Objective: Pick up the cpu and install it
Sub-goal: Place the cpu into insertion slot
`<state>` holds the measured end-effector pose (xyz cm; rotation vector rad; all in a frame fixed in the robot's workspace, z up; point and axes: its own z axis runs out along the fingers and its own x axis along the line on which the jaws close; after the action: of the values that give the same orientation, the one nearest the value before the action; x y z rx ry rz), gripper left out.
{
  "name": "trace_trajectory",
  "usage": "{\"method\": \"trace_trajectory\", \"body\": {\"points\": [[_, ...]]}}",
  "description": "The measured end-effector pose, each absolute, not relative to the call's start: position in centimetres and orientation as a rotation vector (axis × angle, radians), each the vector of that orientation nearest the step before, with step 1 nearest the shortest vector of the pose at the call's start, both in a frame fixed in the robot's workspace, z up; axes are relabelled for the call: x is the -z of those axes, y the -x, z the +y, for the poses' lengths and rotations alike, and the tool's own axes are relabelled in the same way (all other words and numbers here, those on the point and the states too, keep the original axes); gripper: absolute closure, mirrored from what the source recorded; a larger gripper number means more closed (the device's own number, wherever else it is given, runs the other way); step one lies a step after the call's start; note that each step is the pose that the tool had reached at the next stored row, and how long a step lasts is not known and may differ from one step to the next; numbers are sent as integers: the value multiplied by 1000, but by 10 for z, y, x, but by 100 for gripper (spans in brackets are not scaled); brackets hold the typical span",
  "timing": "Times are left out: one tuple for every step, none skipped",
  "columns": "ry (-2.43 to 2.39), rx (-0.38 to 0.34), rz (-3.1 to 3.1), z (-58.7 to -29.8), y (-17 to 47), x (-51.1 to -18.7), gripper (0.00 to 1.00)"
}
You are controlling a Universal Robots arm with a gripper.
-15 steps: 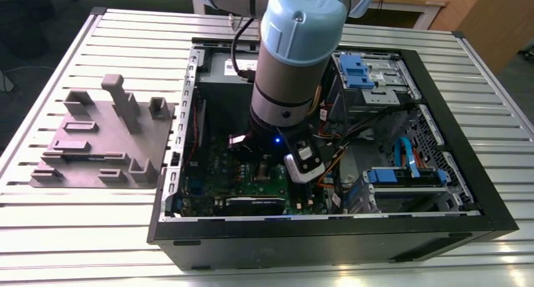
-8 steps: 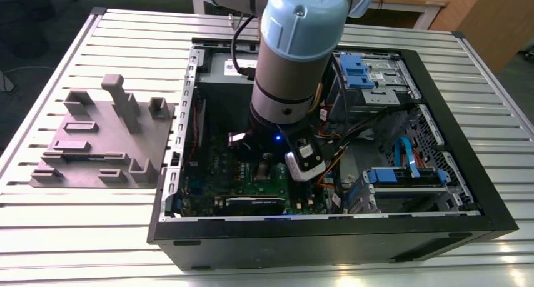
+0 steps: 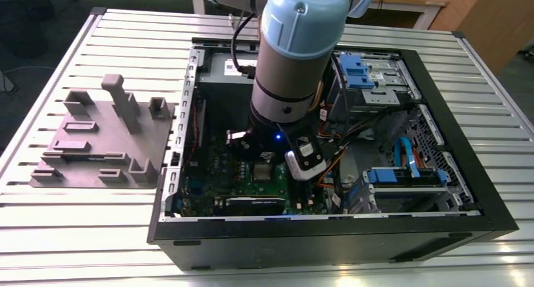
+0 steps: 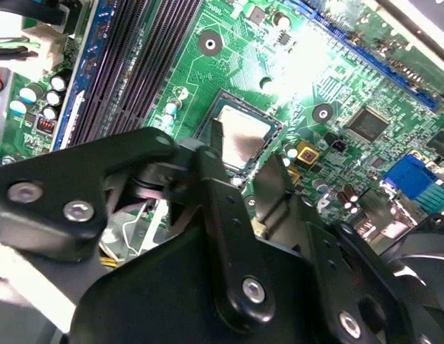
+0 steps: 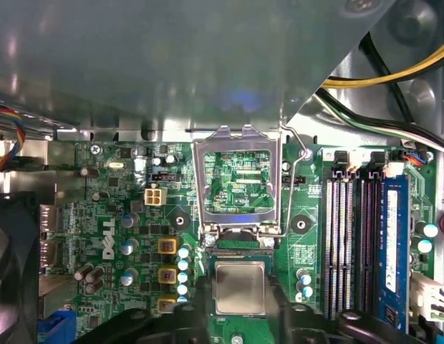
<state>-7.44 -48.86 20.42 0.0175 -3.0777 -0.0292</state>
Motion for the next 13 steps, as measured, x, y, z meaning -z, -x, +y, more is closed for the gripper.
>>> {"method": "trace_trajectory", "body": {"points": [[-18, 29, -3078, -489, 74, -204, 53], [-18, 29, -3078, -489, 74, -203, 53], [-18, 29, -3078, -489, 74, -203, 53], [-19, 29, -3078, -489, 74, -202, 53], [-19, 29, -3078, -489, 74, -202, 51], [-19, 29, -3078, -489, 74, -201, 51], [-19, 29, -3078, -489, 74, -201, 45], [-19, 29, -3078, -489, 74, -200, 45], [-19, 30, -3078, -489, 74, -200, 45], [-19, 29, -3078, -489, 74, -199, 45], [-19, 29, -3078, -489, 74, -198, 45], [-20, 29, -3078, -489, 74, -197, 45], [-19, 29, -3078, -489, 74, -197, 45]]}}
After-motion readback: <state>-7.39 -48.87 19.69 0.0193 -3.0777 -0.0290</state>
